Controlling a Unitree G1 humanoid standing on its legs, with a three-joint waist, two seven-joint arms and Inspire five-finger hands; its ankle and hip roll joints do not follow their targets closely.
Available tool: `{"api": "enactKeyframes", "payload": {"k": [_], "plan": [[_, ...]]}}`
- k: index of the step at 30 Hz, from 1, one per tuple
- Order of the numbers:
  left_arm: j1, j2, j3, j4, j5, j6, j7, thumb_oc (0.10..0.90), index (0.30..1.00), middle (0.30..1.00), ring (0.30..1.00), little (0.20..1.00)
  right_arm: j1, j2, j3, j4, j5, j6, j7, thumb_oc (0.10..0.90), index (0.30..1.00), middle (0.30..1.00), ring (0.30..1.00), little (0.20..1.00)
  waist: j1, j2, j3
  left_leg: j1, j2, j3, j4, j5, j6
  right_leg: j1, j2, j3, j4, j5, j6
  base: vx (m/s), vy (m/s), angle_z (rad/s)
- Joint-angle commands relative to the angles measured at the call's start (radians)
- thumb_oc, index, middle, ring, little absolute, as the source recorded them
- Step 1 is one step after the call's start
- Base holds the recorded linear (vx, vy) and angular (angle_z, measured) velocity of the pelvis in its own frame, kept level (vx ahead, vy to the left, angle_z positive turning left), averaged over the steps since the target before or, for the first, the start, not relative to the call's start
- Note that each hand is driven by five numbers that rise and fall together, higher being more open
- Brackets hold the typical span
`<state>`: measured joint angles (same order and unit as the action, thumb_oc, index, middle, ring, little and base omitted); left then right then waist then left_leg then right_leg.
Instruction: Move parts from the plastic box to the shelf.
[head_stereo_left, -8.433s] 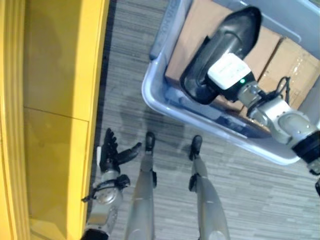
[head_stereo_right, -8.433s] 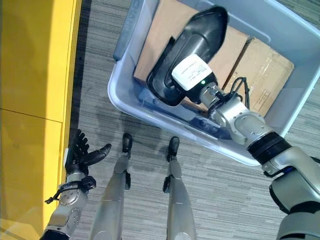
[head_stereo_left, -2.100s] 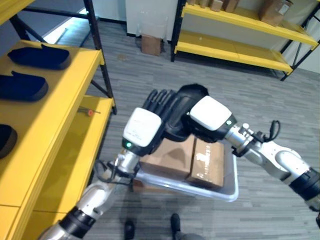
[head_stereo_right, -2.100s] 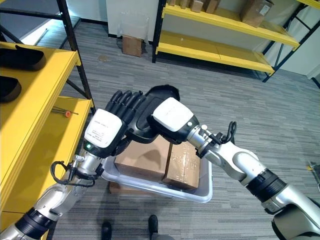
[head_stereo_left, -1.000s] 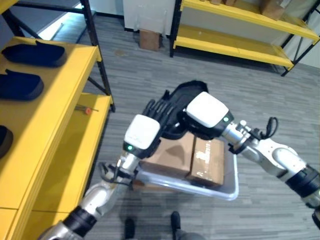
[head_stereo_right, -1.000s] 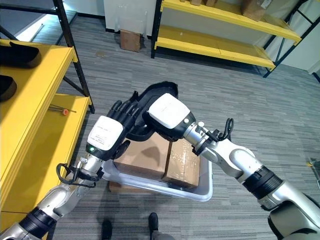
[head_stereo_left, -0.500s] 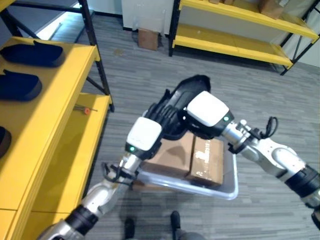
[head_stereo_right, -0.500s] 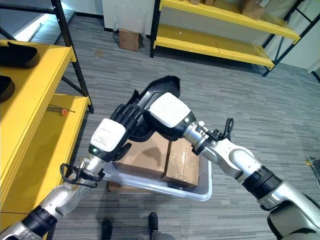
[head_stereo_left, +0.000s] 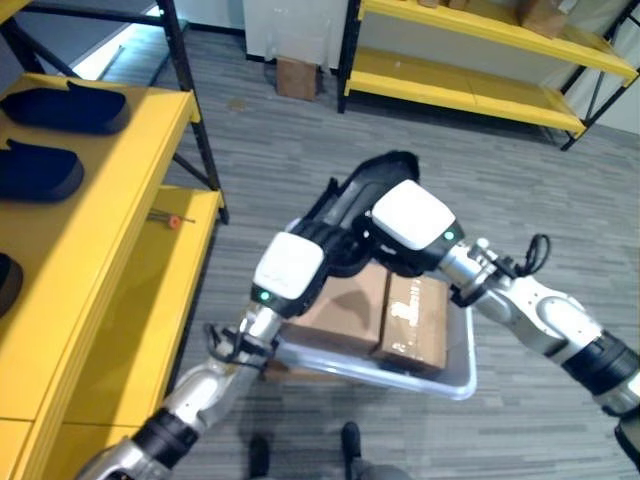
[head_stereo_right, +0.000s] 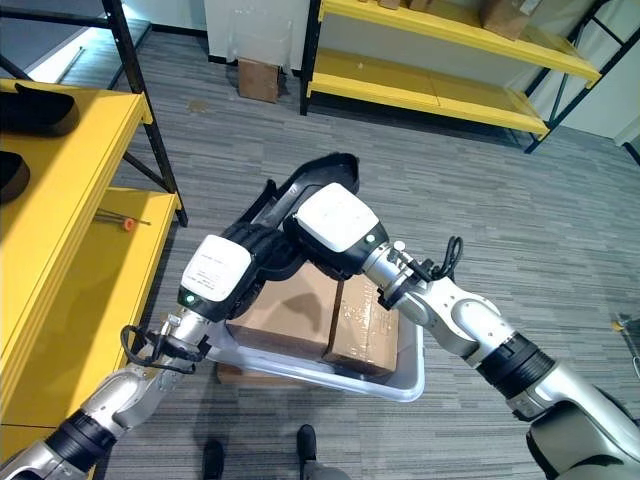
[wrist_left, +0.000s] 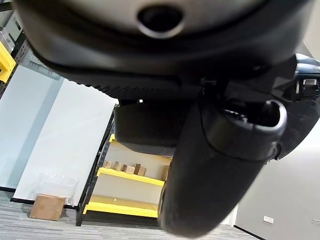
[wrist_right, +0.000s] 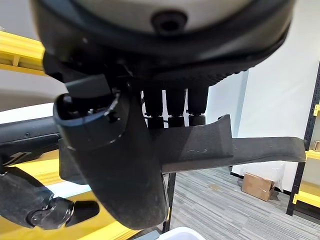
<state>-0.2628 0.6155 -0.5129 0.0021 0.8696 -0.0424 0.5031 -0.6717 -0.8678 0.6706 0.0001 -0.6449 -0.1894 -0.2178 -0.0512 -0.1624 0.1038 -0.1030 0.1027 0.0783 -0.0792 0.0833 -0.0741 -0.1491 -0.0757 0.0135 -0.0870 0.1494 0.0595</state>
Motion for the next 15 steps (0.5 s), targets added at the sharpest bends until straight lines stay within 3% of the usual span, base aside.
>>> {"api": "enactKeyframes", "payload": {"k": [1, 15], "plan": [[-0.143, -0.031, -0.08, 0.01, -0.014, -0.035, 0.006, 0.4, 0.3, 0.3, 0.3, 0.3, -0.251, 0.092, -0.096, -0.086, 0.112, -0.019, -0.136, 0.4, 0.3, 0.3, 0.3, 0.3, -0.008, 0.016, -0.042, 0.033, 0.021, 0.013, -0.008, -0.061, 0.03, 0.091, -0.037, 0.044, 0.028, -0.177, 0.058, 0.0, 0.0, 0.0], [-0.155, -0.048, -0.074, -0.003, -0.041, -0.033, 0.011, 0.4, 0.3, 0.3, 0.3, 0.3, -0.227, 0.118, -0.126, -0.1, 0.137, -0.015, -0.147, 0.4, 0.3, 0.3, 0.3, 0.3, -0.008, 0.006, -0.047, 0.03, 0.024, 0.013, -0.008, -0.059, 0.029, 0.089, -0.035, 0.046, 0.025, -0.172, 0.057, 0.0, 0.0, 0.0]]}}
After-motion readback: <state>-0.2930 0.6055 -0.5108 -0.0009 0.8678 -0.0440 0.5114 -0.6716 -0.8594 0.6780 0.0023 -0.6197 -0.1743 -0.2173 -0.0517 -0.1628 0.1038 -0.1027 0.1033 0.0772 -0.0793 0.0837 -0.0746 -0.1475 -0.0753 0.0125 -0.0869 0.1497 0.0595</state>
